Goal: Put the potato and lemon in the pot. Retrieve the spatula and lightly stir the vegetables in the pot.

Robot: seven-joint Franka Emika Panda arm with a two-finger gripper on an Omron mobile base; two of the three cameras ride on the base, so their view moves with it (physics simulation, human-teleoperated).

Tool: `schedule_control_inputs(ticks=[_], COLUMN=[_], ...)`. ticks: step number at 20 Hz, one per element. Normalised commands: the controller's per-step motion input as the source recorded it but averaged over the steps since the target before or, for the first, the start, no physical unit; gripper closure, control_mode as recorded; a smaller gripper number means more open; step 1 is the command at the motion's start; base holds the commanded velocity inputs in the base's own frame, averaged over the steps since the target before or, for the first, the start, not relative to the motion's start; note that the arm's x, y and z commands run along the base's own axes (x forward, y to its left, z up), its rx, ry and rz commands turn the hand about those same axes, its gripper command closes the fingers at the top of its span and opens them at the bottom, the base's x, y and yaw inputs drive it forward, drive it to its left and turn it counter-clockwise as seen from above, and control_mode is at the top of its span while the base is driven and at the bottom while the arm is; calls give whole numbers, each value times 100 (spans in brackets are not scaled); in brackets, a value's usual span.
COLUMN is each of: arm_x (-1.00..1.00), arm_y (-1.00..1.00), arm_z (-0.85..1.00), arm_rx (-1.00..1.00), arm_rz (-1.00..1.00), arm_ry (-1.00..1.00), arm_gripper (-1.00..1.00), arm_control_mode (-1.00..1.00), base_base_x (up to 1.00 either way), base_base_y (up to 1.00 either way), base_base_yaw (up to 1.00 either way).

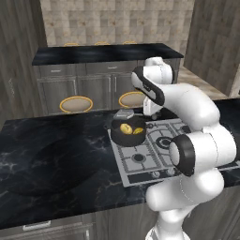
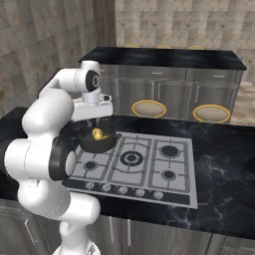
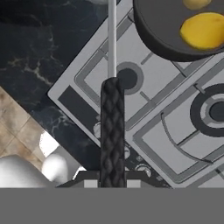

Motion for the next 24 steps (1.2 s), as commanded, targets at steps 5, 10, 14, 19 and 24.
schedule_control_inputs(ticks=[5,10,14,19,24], arm_x=[0,0,1,11,38], arm_y=[-26,-41,-34,-19,-4], arm_z=[-3,-9,-31,-17,-18], arm_rx=[-1,0,-1,-2,0], arm_rz=[0,0,-1,0,-1], arm_ry=[1,0,14,25,24], arm_gripper=[100,100,100,100,100], arm_control_mode=[-100,-100,-100,-100,-100], base_base_x=[0,0,0,0,0], base_base_y=[0,0,0,0,0], base_base_yaw=[0,0,0,0,0])
